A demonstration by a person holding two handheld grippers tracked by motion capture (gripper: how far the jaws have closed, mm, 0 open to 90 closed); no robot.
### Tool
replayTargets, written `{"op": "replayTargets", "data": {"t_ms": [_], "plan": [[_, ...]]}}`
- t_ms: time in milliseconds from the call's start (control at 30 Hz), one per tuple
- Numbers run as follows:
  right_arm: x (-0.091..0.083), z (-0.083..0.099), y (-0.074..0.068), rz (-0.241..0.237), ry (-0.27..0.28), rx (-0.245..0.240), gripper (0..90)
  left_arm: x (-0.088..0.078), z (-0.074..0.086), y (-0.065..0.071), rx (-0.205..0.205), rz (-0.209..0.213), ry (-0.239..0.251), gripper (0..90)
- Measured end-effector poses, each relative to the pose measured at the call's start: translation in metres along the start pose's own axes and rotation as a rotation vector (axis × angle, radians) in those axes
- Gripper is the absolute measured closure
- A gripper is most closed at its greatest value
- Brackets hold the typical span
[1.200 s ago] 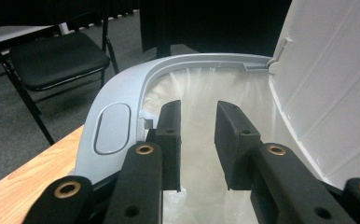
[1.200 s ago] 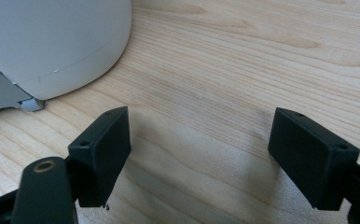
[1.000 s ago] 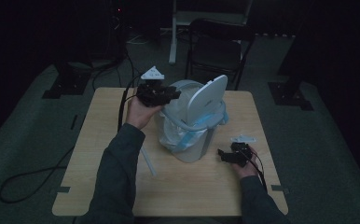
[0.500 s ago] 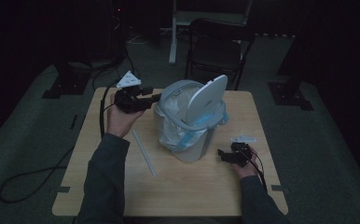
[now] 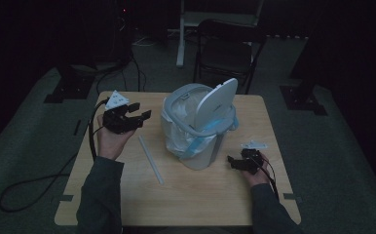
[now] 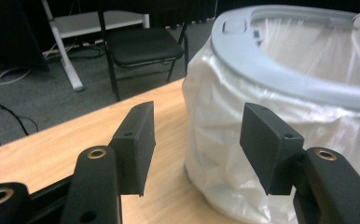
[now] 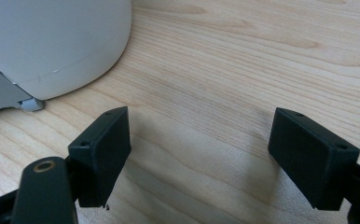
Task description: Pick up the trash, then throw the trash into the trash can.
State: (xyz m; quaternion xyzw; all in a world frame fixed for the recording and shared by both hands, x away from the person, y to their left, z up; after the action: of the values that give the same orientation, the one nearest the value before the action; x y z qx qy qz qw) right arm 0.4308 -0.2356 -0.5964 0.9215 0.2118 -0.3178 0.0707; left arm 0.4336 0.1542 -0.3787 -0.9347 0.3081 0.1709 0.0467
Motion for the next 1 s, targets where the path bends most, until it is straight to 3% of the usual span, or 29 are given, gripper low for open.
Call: {"op": "replayTargets", "data": {"t_ms": [233,700,1000], "plan": [[0.000,0.000,0.000,0.000,0.000,0.000,19.8,0.001,0.012,0.000,-0.001,-0.017,-0.019,44.3],[0.000,0.000,0.000,-0.001,-0.001,0.000,19.8,0.006,0.062,-0.007,-0.060,-0.072,-0.072,37.3],[0.000,0.000,0.000,-0.001,-0.001,0.001,19.8,0.012,0.086,-0.006,-0.065,-0.100,-0.109,33.5]]}}
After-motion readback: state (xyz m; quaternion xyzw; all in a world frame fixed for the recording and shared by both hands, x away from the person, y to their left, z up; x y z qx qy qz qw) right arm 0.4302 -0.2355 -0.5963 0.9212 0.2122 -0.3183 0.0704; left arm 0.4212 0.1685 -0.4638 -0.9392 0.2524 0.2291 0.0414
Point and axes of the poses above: each handheld gripper's, and its own axes: x roughly forward along the jaws, z roughly out of its underside, y roughly to its right, the point moved 7 cm from there along x, roughly forward along the jaws, and after that the axes turned 5 degrees about y, right-handed, at the moved point
